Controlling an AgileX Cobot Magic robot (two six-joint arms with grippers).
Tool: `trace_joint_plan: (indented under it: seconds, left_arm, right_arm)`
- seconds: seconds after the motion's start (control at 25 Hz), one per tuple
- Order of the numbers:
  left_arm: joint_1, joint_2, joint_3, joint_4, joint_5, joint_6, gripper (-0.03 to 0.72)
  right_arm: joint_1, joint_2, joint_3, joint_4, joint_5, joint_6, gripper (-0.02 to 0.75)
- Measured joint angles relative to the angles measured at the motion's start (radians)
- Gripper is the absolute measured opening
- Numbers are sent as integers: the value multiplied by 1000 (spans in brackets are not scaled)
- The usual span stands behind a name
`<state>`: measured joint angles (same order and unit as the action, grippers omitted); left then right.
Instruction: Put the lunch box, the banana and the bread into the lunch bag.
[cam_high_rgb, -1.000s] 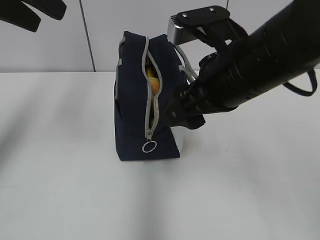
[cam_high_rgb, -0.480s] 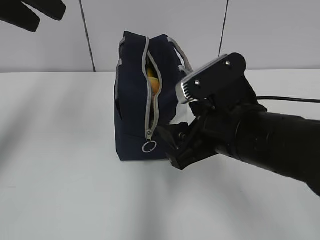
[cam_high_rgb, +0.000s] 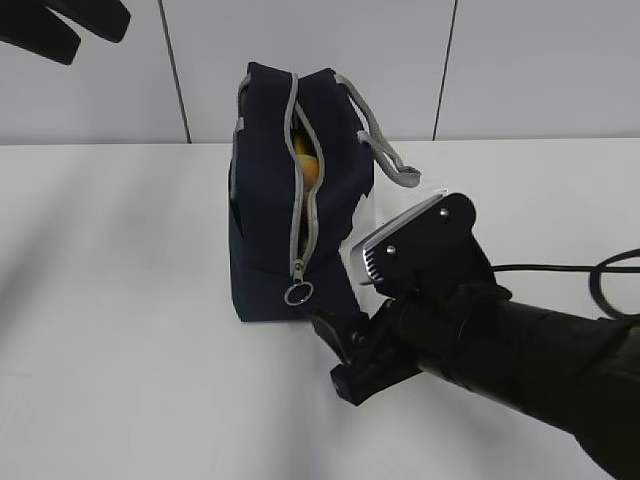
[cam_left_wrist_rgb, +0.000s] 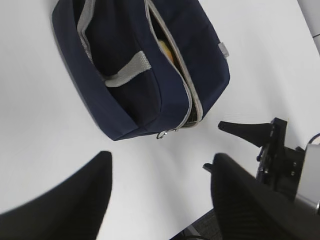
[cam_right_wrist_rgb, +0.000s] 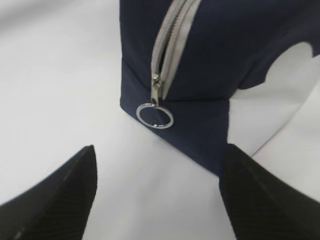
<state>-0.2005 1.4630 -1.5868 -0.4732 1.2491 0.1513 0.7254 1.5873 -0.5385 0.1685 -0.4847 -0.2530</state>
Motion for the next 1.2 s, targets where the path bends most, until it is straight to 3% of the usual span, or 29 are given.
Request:
trace_joint_plan:
  seconds: [0.16,0.48,0.64,0.84,1.04,1.2]
  left_arm:
    - [0,0,0,0,0,0,435]
    - [0,2,0,1,0,0,434]
    - [0,16,0,1,0,0,434]
    - [0,33,0,2,0,0,434]
    - [0,53,9,13,-2,0,434]
    - [0,61,101,11,-17,9,434]
  right_arm:
    - [-39,65,0,-153,-52,135,562]
    - [-222,146,-22,-637,-156,498,503]
    - [-287,198,-65,-804,-184,605,498]
    - [-295,229,-95,-911,-214,636,496]
    - [-295,241,-95,-920,-246,637,495]
    - [-295,264,-96,-894,-256,624,495]
